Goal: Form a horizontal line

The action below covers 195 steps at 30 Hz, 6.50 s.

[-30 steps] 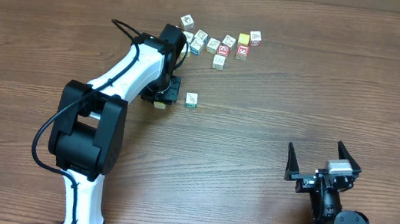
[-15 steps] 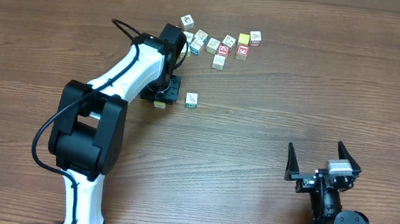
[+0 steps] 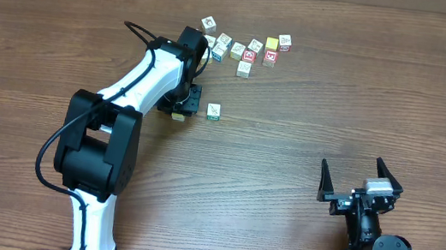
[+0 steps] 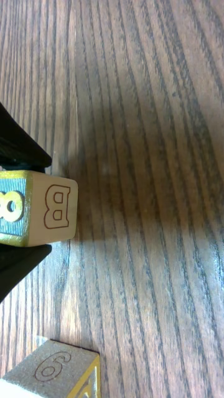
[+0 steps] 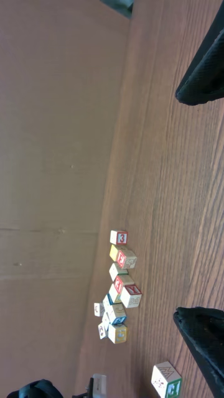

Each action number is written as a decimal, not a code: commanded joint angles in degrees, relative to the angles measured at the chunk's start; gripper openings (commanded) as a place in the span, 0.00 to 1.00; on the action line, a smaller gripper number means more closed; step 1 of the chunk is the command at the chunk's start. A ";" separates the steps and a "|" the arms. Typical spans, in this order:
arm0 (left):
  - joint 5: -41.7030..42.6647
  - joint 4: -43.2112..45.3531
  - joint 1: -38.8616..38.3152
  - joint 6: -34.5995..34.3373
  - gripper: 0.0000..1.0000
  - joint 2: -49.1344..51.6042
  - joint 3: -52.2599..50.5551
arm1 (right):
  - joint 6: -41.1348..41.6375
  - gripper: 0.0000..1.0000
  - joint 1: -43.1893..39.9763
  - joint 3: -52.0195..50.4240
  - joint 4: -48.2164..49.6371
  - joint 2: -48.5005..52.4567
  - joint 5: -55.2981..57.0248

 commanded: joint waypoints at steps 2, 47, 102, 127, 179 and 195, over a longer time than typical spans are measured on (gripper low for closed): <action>0.66 -0.02 -0.55 -1.46 0.31 0.61 -0.37 | -0.07 1.00 0.24 -0.61 0.33 -0.57 -0.33; 0.22 -5.35 -0.37 -5.70 0.25 0.59 5.97 | -0.07 1.00 0.24 -0.61 0.33 -0.57 -0.33; -5.90 -4.07 -18.69 -27.02 0.20 1.01 13.92 | -0.04 1.00 0.24 -0.61 0.33 -0.57 -0.33; -10.40 -1.55 -20.22 -26.91 0.22 7.80 13.88 | -0.07 1.00 0.24 -0.61 0.33 -0.57 -0.33; -10.29 -0.24 -20.22 -26.64 0.33 8.09 14.25 | -0.07 1.00 0.24 -0.61 0.33 -0.57 -0.31; -5.92 -7.67 -19.06 -23.50 0.24 8.17 24.98 | -0.07 1.00 0.24 -0.61 0.33 -0.57 -0.33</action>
